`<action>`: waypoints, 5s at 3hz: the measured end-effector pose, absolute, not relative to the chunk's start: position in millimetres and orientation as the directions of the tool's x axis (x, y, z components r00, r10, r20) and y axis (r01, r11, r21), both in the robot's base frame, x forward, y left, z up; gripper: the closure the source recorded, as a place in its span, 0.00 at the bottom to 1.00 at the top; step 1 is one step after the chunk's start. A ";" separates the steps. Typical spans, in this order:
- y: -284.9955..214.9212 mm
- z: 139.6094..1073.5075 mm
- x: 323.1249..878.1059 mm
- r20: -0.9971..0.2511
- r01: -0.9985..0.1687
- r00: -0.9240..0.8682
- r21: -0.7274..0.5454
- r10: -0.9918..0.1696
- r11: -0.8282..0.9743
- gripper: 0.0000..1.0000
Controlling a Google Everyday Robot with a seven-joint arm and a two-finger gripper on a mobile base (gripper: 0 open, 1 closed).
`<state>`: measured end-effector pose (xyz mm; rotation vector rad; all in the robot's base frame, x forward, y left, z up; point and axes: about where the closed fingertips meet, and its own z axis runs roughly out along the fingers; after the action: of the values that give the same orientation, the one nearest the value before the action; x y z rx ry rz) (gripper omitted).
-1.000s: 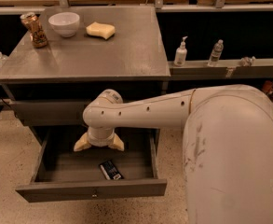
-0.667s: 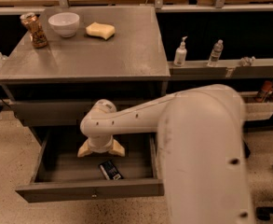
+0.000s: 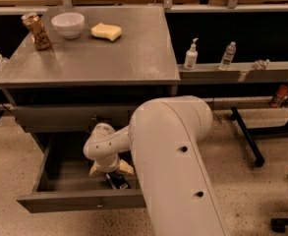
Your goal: Pick rxbar blueberry from middle drawer and place on counter
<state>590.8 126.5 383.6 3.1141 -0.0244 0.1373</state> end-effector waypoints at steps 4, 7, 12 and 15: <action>131.5 334.8 582.3 0.082 0.008 0.997 0.061 0.013 -0.998 0.35; 132.2 347.9 583.1 0.088 0.018 0.996 -0.022 0.016 -1.000 1.00; 99.3 574.1 557.3 0.248 0.141 0.969 -0.527 0.008 -0.838 1.00; 37.6 754.1 573.0 0.324 0.231 0.945 -0.555 0.048 -0.799 1.00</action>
Offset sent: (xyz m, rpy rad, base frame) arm -0.0097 0.0133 -0.0436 -0.0192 0.0054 0.0334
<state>573.0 37.6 754.1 3.7099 0.2947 0.5883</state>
